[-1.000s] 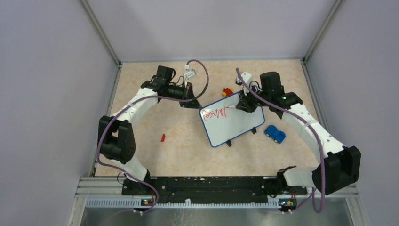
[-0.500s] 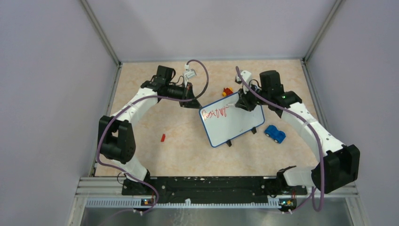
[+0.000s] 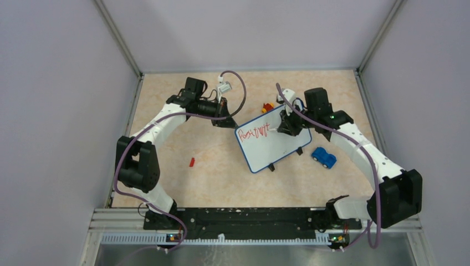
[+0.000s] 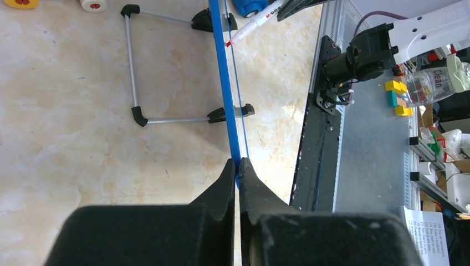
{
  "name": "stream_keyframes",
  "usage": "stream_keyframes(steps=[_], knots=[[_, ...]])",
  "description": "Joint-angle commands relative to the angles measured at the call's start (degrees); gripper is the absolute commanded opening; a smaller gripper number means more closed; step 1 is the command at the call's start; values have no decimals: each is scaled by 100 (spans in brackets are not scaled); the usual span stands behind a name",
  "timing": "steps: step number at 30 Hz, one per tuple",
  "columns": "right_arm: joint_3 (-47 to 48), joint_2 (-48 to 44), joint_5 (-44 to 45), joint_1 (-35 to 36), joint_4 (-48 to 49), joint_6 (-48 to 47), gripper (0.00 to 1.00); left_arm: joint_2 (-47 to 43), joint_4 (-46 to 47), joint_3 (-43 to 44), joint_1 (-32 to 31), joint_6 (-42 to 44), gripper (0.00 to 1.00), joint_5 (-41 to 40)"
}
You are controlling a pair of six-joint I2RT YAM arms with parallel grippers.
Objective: Write a sentence on the whiteboard
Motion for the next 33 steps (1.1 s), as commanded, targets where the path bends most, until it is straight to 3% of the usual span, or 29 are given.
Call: stream_keyframes(steps=[1,20,33], knots=[[55,-134,152,-5,107,-151,0,-79,-84,64,-88,83,0,164],[676,-264,289,-12,-195,-216,0,-76,-85,91,-96,93,0,202],[533,-166,330,-65,-91,-286,0,-78,-83,116,-119,93,0,95]])
